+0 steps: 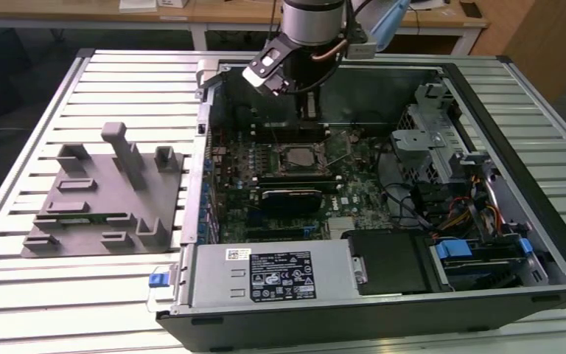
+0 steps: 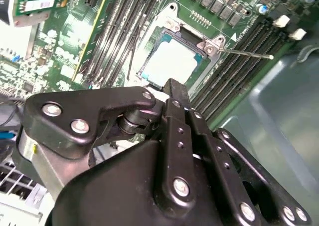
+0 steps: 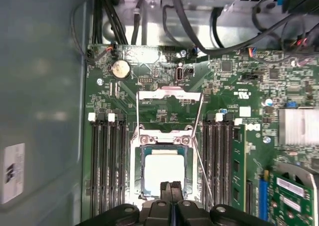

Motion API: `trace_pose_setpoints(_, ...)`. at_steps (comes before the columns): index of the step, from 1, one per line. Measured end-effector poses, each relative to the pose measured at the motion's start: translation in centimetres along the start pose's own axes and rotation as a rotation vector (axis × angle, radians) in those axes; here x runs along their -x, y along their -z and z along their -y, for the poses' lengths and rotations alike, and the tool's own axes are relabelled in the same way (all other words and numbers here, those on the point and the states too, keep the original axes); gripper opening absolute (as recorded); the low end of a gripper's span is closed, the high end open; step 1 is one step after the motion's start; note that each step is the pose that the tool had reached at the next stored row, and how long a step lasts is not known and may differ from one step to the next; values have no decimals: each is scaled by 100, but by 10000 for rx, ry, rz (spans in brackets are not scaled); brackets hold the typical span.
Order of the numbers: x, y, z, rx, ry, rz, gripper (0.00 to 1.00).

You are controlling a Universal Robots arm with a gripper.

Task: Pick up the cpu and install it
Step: 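Place the cpu into insertion slot, then close the cpu cover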

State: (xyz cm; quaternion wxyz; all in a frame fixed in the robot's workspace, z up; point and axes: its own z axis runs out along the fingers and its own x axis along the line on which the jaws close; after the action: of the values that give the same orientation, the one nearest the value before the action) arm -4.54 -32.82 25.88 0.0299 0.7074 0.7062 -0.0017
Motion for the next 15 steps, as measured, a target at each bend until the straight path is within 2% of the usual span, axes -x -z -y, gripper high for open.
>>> trace_pose_setpoints(5,4,92,-4,2,0,0,11)
trace_pose_setpoints(15,5,112,-4,2,-1,1,11)
